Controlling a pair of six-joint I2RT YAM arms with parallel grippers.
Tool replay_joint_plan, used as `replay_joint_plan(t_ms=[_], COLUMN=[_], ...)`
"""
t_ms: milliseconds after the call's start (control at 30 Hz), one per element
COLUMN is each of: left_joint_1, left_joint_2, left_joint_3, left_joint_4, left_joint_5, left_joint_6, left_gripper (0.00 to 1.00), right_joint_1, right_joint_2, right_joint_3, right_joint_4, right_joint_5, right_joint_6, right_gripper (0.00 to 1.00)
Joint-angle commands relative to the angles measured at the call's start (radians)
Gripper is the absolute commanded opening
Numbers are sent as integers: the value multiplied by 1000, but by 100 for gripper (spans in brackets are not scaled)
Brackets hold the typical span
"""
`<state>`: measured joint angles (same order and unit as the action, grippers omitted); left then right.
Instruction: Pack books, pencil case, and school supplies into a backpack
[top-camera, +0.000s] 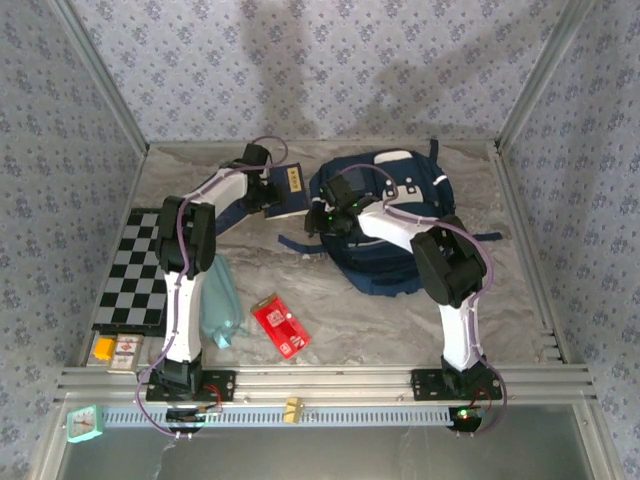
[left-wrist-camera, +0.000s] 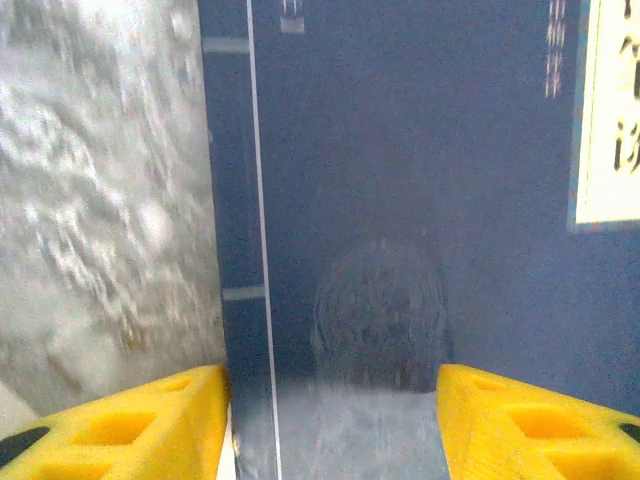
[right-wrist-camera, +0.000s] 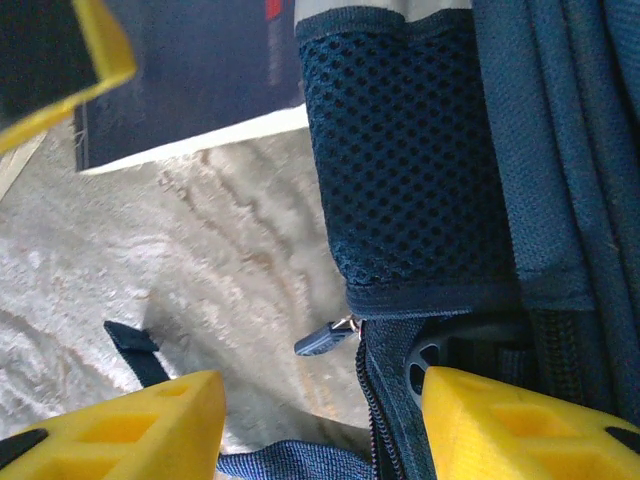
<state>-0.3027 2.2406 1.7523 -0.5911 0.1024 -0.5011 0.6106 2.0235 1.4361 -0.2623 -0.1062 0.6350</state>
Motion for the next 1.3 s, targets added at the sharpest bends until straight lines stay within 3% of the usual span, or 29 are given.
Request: replay_joint_plan(t_ms=[0,267,600,833,967,1267], left_joint_1=[-17,6,17,-1,-25,-36], left_joint_2=[-62,-87,57,108,91,-9], left_joint_3=[-79,-45,107,144,85,-136], left_joint_4=[-42,-3,-22,-54,-109,-67], left_joint_5=[-12,2,6,-10,-92,-125], left_joint_6=[-59,-56,-45,-17,-33,-49], left_gripper=[57,58,60,54,52,49], right_joint_1=[-22,9,-5,-15,-11,6], right_joint_2=[-2,0,63,56,85,185], right_joint_3=[1,100,186,188,225,347], right_joint_4=[-65,-81,-86,-92,-98,-126], right_joint_5=[56,22,-16,-22,-42,-16], right_joint_6=[-33,-43,-30,-55,-42,-52], right_gripper=[56,56,52,53,53,53])
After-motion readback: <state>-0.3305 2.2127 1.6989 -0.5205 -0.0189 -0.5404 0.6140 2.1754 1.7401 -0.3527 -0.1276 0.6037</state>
